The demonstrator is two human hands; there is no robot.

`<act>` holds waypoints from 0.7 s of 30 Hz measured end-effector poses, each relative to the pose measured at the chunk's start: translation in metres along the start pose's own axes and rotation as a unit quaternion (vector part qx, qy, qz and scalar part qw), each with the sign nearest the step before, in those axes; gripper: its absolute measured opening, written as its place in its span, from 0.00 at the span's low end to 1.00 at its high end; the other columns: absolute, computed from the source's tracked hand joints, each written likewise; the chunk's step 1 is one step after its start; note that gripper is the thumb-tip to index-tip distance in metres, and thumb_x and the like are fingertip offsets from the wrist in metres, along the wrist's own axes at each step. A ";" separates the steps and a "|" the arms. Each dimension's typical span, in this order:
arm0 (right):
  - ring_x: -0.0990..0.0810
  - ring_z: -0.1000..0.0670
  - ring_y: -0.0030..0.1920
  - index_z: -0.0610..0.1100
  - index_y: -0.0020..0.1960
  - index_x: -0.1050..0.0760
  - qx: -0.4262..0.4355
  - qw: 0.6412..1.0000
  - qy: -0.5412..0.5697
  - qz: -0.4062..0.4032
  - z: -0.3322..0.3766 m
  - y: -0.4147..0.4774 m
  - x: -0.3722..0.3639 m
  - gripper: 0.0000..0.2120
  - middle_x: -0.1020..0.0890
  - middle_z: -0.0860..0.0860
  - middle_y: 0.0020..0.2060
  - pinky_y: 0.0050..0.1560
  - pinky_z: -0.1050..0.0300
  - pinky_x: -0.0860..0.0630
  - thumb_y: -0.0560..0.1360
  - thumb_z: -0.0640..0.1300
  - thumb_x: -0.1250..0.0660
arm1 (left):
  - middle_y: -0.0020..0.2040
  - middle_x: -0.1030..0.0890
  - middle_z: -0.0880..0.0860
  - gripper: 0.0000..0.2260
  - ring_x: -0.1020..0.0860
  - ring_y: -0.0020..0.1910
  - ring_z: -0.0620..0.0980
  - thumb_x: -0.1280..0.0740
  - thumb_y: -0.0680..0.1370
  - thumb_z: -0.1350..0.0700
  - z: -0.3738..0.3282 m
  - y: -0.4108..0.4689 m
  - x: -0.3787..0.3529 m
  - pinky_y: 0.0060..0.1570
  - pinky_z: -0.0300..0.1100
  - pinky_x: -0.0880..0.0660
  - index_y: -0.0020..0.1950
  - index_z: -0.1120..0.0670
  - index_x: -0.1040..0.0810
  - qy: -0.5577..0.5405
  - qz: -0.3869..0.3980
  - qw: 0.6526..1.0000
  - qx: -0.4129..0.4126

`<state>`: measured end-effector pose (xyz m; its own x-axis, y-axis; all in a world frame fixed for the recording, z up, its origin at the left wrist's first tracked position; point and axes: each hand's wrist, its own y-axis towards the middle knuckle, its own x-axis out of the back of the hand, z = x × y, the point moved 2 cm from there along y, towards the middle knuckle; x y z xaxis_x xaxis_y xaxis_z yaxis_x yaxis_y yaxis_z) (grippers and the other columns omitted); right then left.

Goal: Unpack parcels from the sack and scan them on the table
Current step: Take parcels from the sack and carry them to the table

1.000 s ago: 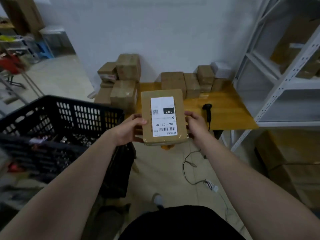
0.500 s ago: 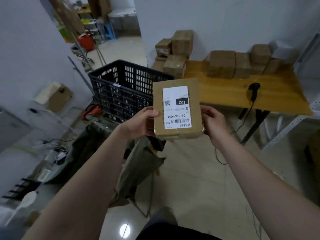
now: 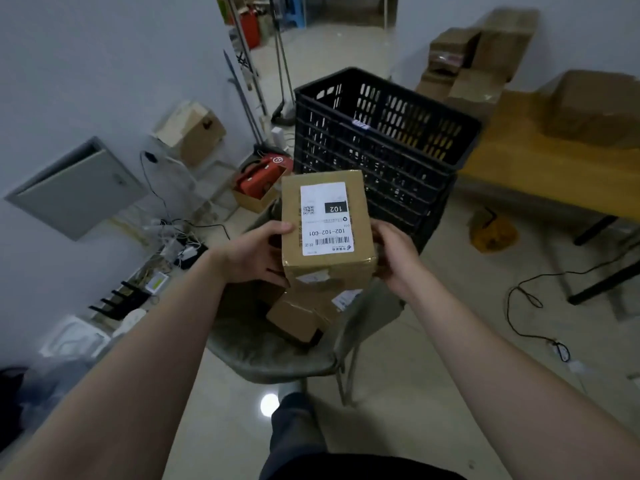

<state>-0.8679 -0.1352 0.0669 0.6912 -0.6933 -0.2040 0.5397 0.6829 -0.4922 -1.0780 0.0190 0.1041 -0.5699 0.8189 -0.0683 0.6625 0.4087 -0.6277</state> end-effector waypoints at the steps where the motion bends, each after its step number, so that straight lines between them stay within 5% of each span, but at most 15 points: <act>1: 0.15 0.44 0.53 0.54 0.54 0.15 -0.020 1.000 -0.005 0.001 -0.015 0.013 -0.021 0.10 0.13 0.48 0.53 0.52 0.47 0.18 0.77 0.54 0.32 | 0.67 0.19 0.61 0.38 0.21 0.65 0.66 0.26 0.67 0.37 0.010 0.008 0.025 0.67 0.68 0.28 0.74 0.51 0.28 -0.001 0.000 0.999 0.033; 4: 0.13 0.43 0.47 0.50 0.56 0.16 -0.087 0.996 -0.009 -0.024 -0.064 0.048 -0.080 0.10 0.12 0.44 0.50 0.46 0.50 0.19 0.79 0.49 0.32 | 0.67 0.20 0.63 0.41 0.21 0.65 0.67 0.29 0.69 0.31 0.044 0.034 0.090 0.68 0.66 0.28 0.76 0.52 0.31 -0.008 -0.011 0.991 0.135; 8: 0.13 0.45 0.41 0.52 0.47 0.13 -0.191 0.979 -0.040 -0.062 -0.114 0.072 -0.133 0.10 0.12 0.47 0.43 0.39 0.51 0.18 0.78 0.51 0.33 | 0.63 0.17 0.61 0.48 0.20 0.63 0.64 0.38 0.64 0.17 0.089 0.062 0.140 0.61 0.59 0.23 0.69 0.51 0.21 -0.033 -0.017 0.970 0.239; 10: 0.13 0.44 0.44 0.53 0.45 0.13 -0.221 0.970 -0.055 -0.083 -0.132 0.084 -0.144 0.12 0.12 0.48 0.41 0.43 0.46 0.15 0.77 0.55 0.33 | 0.59 0.15 0.59 0.48 0.18 0.59 0.61 0.42 0.63 0.16 0.108 0.080 0.152 0.50 0.54 0.18 0.64 0.52 0.17 -0.069 -0.018 0.957 0.279; 12: 0.15 0.43 0.50 0.53 0.49 0.15 -0.232 0.964 -0.075 -0.104 -0.144 0.098 -0.152 0.13 0.13 0.48 0.48 0.52 0.40 0.16 0.78 0.59 0.35 | 0.53 0.13 0.56 0.38 0.15 0.50 0.57 0.39 0.69 0.20 0.124 0.100 0.158 0.39 0.48 0.17 0.56 0.51 0.13 -0.136 -0.017 0.944 0.301; 15: 0.20 0.48 0.50 0.59 0.47 0.22 -0.227 0.958 -0.119 -0.126 -0.155 0.118 -0.160 0.09 0.18 0.52 0.50 0.51 0.43 0.17 0.82 0.59 0.38 | 0.55 0.15 0.53 0.26 0.17 0.49 0.54 0.33 0.74 0.28 0.144 0.128 0.164 0.44 0.46 0.20 0.56 0.49 0.15 -0.214 -0.061 0.918 0.327; 21: 0.19 0.46 0.53 0.57 0.58 0.24 -0.263 0.943 -0.154 -0.135 -0.180 0.164 -0.174 0.10 0.19 0.50 0.52 0.45 0.50 0.18 0.82 0.60 0.38 | 0.61 0.22 0.56 0.27 0.23 0.58 0.56 0.43 0.79 0.28 0.158 0.163 0.179 0.53 0.55 0.23 0.66 0.46 0.25 -0.207 -0.144 0.912 0.325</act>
<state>-0.9861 0.0561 -0.1306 0.7136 -0.6702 0.2038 0.4591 0.2277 -0.8587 -1.1489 0.1679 -0.1329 -0.8980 0.4389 -0.0309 0.1059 0.1474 -0.9834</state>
